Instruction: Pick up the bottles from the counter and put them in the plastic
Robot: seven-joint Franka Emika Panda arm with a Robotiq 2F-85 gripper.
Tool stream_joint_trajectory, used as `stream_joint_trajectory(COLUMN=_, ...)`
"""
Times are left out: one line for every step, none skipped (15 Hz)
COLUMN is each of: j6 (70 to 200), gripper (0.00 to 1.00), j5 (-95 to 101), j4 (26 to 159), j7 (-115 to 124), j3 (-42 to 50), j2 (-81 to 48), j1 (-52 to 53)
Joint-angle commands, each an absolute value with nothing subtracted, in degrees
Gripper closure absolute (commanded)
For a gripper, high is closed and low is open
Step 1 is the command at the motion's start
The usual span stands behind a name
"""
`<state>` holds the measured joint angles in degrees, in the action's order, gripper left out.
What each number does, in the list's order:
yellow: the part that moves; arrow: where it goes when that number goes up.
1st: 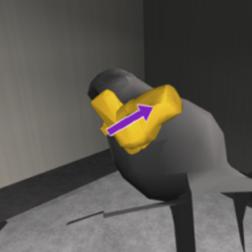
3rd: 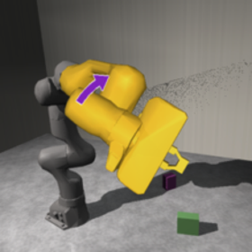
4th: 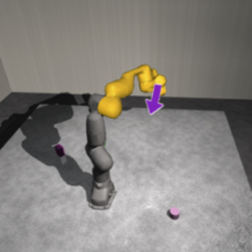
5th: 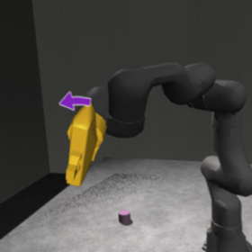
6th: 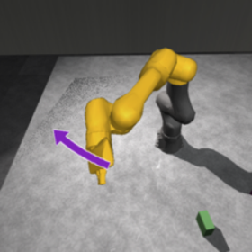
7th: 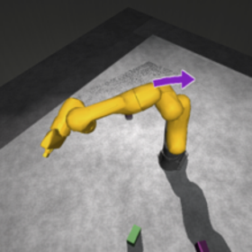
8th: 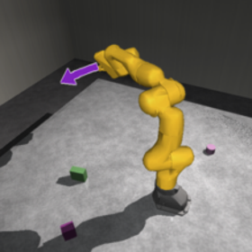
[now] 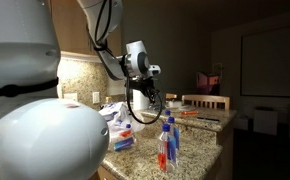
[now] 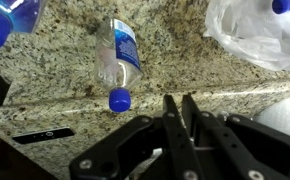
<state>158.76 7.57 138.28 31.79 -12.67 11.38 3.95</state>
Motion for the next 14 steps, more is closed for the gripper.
stream_joint_trajectory(j6=155.0, gripper=0.55, j5=5.2, j4=139.4, j7=30.9, j3=-13.0, j2=14.0, j1=4.2)
stream_joint_trajectory(j6=152.4, gripper=0.48, j5=3.5, j4=139.4, j7=30.3, j3=-12.7, j2=14.6, j1=4.9)
stream_joint_trajectory(j6=150.6, gripper=0.42, j5=1.7, j4=139.7, j7=29.5, j3=-12.5, j2=15.3, j1=5.6)
stream_joint_trajectory(j6=147.9, gripper=0.34, j5=0.4, j4=140.4, j7=29.8, j3=-12.6, j2=17.0, j1=6.1)
stream_joint_trajectory(j6=145.2, gripper=0.29, j5=-1.0, j4=141.4, j7=30.4, j3=-12.8, j2=18.8, j1=6.7)
stream_joint_trajectory(j6=142.9, gripper=0.22, j5=-1.7, j4=142.2, j7=31.6, j3=-13.2, j2=20.4, j1=6.9)
stream_joint_trajectory(j6=140.8, gripper=0.16, j5=-2.5, j4=143.5, j7=33.0, j3=-13.7, j2=22.6, j1=7.3)
stream_joint_trajectory(j6=138.8, gripper=0.08, j5=-3.2, j4=145.0, j7=35.0, j3=-14.6, j2=24.8, j1=7.6)
stream_joint_trajectory(j6=136.3, gripper=0.03, j5=-4.1, j4=146.0, j7=36.2, j3=-15.2, j2=26.7, j1=8.1)
stream_joint_trajectory(j6=133.9, gripper=0.00, j5=-5.2, j4=147.3, j7=37.0, j3=-15.9, j2=28.4, j1=8.7)
stream_joint_trajectory(j6=136.6, gripper=0.00, j5=-3.3, j4=143.2, j7=34.3, j3=-15.3, j2=23.1, j1=7.4)
stream_joint_trajectory(j6=136.0, gripper=0.07, j5=-3.5, j4=144.0, j7=34.6, j3=-15.8, j2=24.5, j1=7.6)
stream_joint_trajectory(j6=136.0, gripper=0.02, j5=-3.5, j4=144.0, j7=34.6, j3=-15.9, j2=24.8, j1=7.6)
stream_joint_trajectory(j6=136.0, gripper=0.00, j5=-3.5, j4=143.9, j7=34.6, j3=-15.9, j2=24.7, j1=7.5)
